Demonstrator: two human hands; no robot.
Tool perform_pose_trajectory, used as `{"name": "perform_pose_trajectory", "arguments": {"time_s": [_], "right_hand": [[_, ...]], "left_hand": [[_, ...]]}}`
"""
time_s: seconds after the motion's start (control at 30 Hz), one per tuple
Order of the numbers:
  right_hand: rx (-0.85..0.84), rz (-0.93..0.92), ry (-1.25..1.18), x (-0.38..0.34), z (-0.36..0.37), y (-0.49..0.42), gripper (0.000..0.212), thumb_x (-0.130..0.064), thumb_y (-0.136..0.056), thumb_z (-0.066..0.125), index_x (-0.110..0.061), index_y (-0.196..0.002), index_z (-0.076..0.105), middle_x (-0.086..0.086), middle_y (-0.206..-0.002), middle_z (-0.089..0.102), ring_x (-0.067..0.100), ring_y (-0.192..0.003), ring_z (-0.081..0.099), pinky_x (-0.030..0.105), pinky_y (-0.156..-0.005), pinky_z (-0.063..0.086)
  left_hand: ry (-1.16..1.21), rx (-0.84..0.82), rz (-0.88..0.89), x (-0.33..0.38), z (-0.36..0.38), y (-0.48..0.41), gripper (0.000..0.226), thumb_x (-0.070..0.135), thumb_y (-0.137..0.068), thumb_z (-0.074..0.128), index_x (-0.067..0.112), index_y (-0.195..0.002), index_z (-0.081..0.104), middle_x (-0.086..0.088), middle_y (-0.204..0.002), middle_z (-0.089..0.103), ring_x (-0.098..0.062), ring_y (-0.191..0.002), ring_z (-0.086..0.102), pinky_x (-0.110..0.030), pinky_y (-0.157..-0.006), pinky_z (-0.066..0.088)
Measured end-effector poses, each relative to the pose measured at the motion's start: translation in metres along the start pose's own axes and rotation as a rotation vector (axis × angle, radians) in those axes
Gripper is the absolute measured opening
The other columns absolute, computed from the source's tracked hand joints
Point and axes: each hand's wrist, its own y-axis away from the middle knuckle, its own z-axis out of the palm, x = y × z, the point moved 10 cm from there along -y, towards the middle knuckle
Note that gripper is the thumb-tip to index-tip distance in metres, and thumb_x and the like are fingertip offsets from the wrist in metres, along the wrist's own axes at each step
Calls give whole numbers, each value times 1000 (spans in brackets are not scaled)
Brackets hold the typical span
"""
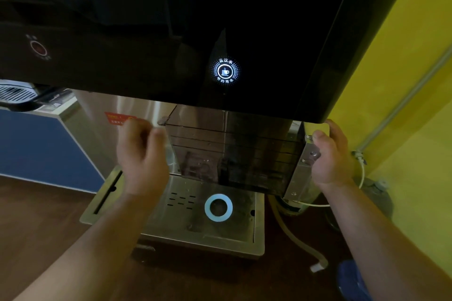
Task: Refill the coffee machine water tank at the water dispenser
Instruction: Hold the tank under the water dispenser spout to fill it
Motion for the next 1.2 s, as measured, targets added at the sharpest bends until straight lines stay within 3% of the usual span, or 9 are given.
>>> {"name": "perform_pose_trajectory", "arguments": {"time_s": [0.07,0.17,0.3,0.47,0.57,0.73,0.87,1.0,1.2], "right_hand": [[-1,-16,39,0,-1,0,39,-17,-86,50,9,-115,53,37,-107,50,31,-88,52,-1,-52,34],[-34,21,44,-3,5,4,31,5,-96,38,24,-121,40,46,-112,47,10,-57,58,-2,-45,34],[-69,36,-21,1,7,2,25,1,-94,45,15,-114,50,-3,-72,45,-9,-44,53,-1,-45,35],[-59,45,-93,5,3,0,27,5,-96,36,11,-119,48,-8,-74,43,-16,-50,52,0,-47,38],[-116,-55,-68,-2,8,-4,37,-7,-90,44,-36,-79,65,-10,-60,50,1,-55,48,9,-50,40],[-139,-106,-72,7,4,-7,29,-20,-81,43,-35,-66,61,-6,-55,48,11,-56,44,22,-54,40],[-146,-168,-28,7,5,-6,28,-24,-81,44,-42,-70,62,-11,-59,52,8,-59,45,19,-56,40],[-142,-183,-21,16,4,-6,17,-34,-76,45,-36,-80,62,-3,-75,55,25,-75,50,34,-69,39],[-196,-196,-107,13,11,6,20,-27,-79,47,-19,-88,62,3,-79,61,27,-77,58,31,-69,47]], "left_hand": [[-212,-185,418,53,28,12,16,21,-89,49,9,-97,56,5,-72,42,-8,-62,41,-17,-56,34],[-422,-311,694,102,65,26,53,22,-91,51,0,-138,41,11,-76,41,-6,-60,40,-15,-52,30],[-561,-309,619,109,80,20,73,27,-91,52,8,-153,17,12,-74,39,-7,-56,41,-19,-45,27],[-647,-343,554,99,85,13,74,30,-93,50,13,-157,14,8,-68,43,-10,-52,42,-20,-43,27],[-661,-328,563,98,84,14,75,30,-94,48,15,-156,11,9,-67,41,-9,-50,40,-20,-43,23],[-390,-276,715,105,71,27,58,20,-92,51,1,-144,34,10,-75,41,-6,-62,41,-17,-54,35],[-106,25,166,24,11,22,29,23,-88,52,17,-116,50,-6,-93,46,-16,-84,47,-34,-75,48],[145,-15,-503,-48,5,40,44,34,-102,45,29,-146,42,1,-146,46,-18,-135,45,-45,-114,36],[259,-77,-674,-42,6,49,25,33,-107,35,45,-93,53,20,-98,60,1,-97,56,-47,-106,37]]}}
